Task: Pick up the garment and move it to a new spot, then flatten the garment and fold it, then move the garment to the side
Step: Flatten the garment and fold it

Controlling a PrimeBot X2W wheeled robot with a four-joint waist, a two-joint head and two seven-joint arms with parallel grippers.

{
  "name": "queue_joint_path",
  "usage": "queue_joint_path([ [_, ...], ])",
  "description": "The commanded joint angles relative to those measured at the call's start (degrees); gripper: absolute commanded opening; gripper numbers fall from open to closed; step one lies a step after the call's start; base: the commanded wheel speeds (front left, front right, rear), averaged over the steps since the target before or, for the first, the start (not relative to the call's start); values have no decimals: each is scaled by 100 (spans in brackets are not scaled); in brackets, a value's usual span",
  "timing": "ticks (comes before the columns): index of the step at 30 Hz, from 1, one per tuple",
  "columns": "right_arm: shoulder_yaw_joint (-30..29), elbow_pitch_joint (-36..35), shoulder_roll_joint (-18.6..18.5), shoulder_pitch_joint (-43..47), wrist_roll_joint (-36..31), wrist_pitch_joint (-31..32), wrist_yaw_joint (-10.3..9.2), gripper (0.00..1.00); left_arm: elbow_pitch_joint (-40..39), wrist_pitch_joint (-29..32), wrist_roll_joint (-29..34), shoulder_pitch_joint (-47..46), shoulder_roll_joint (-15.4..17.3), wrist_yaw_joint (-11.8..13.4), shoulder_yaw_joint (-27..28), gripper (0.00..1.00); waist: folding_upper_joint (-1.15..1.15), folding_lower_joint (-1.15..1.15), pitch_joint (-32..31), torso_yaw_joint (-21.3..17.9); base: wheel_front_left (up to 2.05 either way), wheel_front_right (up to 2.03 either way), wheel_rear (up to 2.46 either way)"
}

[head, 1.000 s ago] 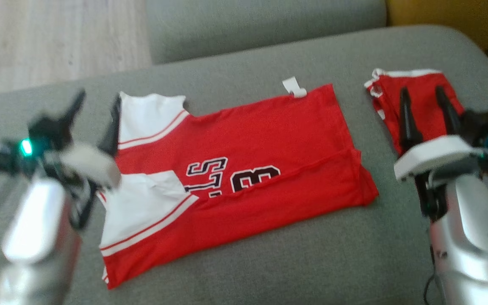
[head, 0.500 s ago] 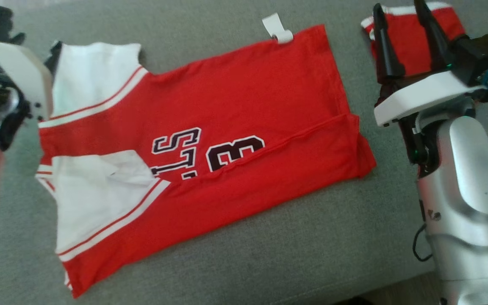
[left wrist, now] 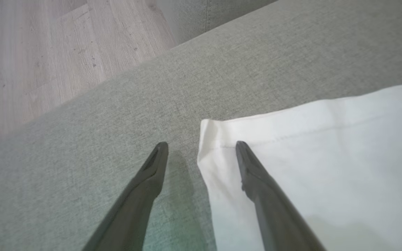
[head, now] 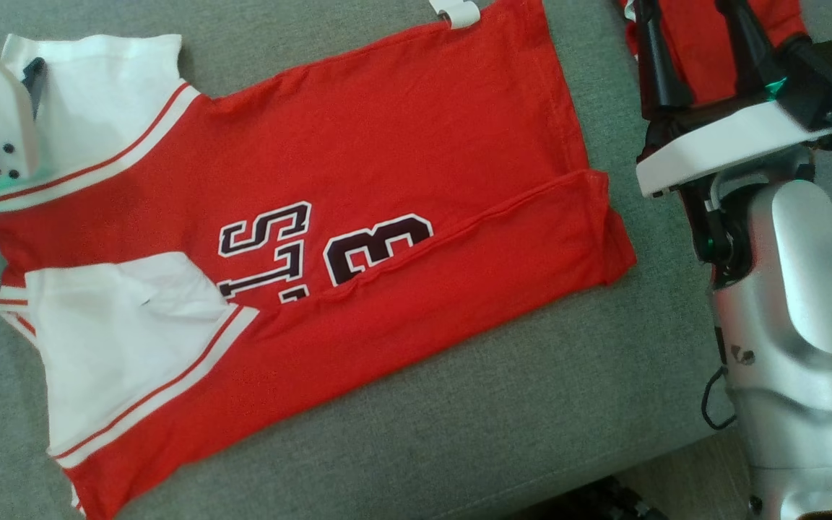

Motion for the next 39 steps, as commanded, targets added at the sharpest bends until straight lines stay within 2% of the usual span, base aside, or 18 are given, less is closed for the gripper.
queue_joint_path([
  [1, 74, -237, 66, -129, 3, -21, 39, 100, -60, 10, -77, -342, 349, 10, 117, 100, 0, 0, 29, -14, 0, 0, 0],
  [7, 61, -329, 67, -159, -21, 23, 39, 100, 139, 7, -287, -493, 380, 10, -88, 100, 0, 0, 130, -57, 0, 0, 0],
  [12, -9, -344, 68, -154, -70, 56, 39, 100, 101, 124, -623, -520, 262, 10, -222, 100, 0, 0, 163, -47, 0, 0, 0],
  [16, -69, -313, 68, -169, -127, 69, 39, 100, -66, 404, -1030, -465, 228, 10, -501, 100, 0, 0, 157, -17, 0, 0, 0],
  [17, -79, -310, 68, -187, -141, 76, 39, 100, -88, 475, -1111, -454, 238, 10, -551, 30, 0, 0, 153, -10, 0, 0, 0],
  [18, -89, -309, 68, -208, -153, 81, 39, 100, -108, 523, -1189, -449, 249, 10, -587, 0, 0, 0, 149, -4, 0, 0, 0],
  [22, -167, -288, 27, -285, -185, 110, 39, 100, -157, 317, -1393, -474, 238, 10, -610, 0, 0, 0, 87, 69, 0, 0, 0],
  [28, -281, -157, -149, -432, -174, 232, 39, 100, -107, -717, -1340, -533, 49, 10, -609, 0, 0, 0, -195, 313, 0, 0, 0],
  [33, -273, 84, -428, -525, -103, 421, 39, 100, -252, -1534, -1315, -442, -190, 10, -693, 0, 0, 0, -532, 678, 0, 0, 0],
  [39, -123, 530, -823, -537, 27, 638, 39, 100, -691, -2152, -1268, -142, -322, 10, -960, 0, 0, 0, -868, 1173, 0, 0, 0],
])
